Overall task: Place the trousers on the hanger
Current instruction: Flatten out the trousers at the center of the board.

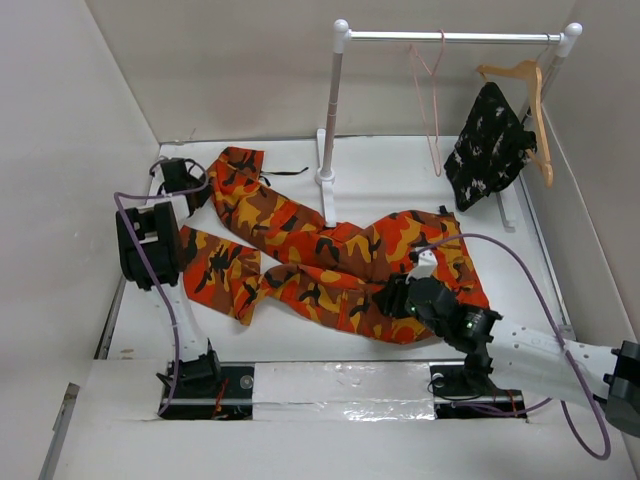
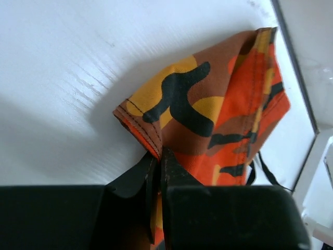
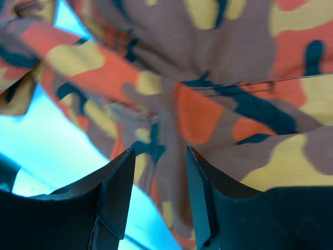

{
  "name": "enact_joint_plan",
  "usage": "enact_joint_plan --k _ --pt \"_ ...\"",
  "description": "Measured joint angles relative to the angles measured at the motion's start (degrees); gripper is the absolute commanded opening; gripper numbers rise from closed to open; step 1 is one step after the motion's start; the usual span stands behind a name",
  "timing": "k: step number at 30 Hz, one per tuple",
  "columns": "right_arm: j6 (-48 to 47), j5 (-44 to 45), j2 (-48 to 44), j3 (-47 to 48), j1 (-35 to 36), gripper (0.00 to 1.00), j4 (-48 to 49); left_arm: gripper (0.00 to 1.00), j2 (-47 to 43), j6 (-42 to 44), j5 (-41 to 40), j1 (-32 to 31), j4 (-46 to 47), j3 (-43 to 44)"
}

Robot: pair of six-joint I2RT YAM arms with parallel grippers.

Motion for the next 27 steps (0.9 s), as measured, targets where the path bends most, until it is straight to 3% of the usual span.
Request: enact_joint_plan --k 5,11,16,20,22,27 --pt "-0.15 -2.23 0.72 -0.92 -5.14 0.50 1.66 0.00 -7.58 0.98 0.81 -0.02 -2.51 0.17" --pt "-1.57 -4.98 -1.84 -2.05 -7.67 0.50 2.62 0.00 -18.38 3.21 5.49 -1.40 -5.20 9.29" --pt "-2.21 -5.79 -5.57 -2.03 -8.35 0.50 1.92 0.00 -24.13 7.32 3.23 -10.60 -4.42 8.68" --pt "-2.97 -6.56 -7.61 -1.99 -8.94 0.50 1.53 0.08 -20.70 10.62 0.83 -21.90 -5.62 6.91" --pt "-3.26 -6.91 -7.98 -1.57 -9.03 0.50 -0.09 0.20 -16.44 11.13 0.28 -25.14 -6.86 6.23" --pt "-4.31 -7.04 -9.77 -1.18 -9.05 0.50 -3.21 0.34 -5.92 11.93 -6.38 -24.33 -16.35 5.53"
